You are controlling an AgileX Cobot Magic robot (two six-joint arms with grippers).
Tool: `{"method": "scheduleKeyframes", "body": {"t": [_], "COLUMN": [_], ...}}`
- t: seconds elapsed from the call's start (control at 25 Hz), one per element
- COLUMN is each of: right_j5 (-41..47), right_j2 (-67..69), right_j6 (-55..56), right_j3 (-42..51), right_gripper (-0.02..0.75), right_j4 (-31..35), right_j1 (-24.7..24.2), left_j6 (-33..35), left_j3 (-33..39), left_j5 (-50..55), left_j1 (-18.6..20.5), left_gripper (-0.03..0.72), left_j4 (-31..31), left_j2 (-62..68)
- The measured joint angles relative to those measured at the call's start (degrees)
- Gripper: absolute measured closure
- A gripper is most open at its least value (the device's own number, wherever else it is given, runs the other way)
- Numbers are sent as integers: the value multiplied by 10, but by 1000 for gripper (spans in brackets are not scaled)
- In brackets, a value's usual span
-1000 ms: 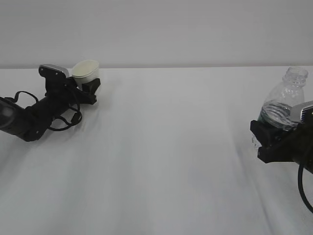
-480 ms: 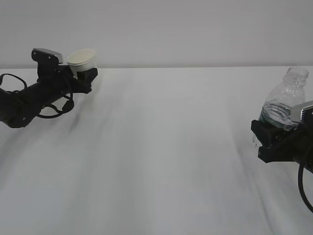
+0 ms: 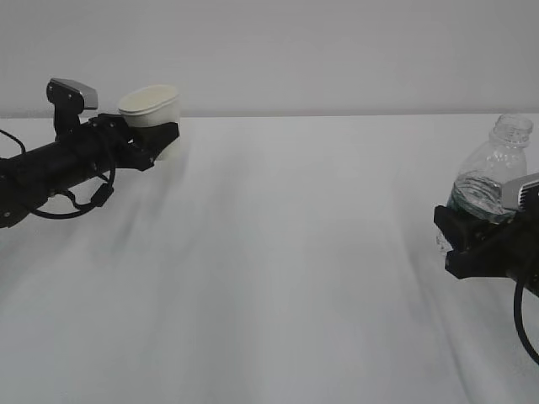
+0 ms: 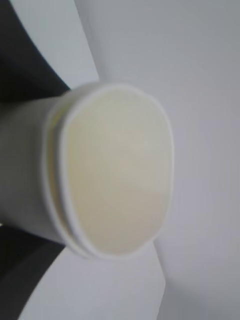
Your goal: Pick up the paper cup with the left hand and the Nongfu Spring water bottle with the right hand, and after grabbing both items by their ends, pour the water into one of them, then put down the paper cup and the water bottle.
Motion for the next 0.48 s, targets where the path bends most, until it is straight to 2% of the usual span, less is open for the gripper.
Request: {"method": "scheduleKeyframes", "body": {"t": [0.24, 0.48], "right_j5": [0, 0], "right_j2": [0, 0], "right_j6": [0, 1], "right_j3": [0, 0], "right_gripper": [336, 337], "right_j4": [0, -5], "right_j1": [0, 0], "left_j6": [-69, -110], "left_j3": [12, 12], "left_j5": [-24, -25], "left_j1": [-6, -40], "left_gripper": [242, 244], "left_j4": [138, 223], "left_j2": [-9, -10]}}
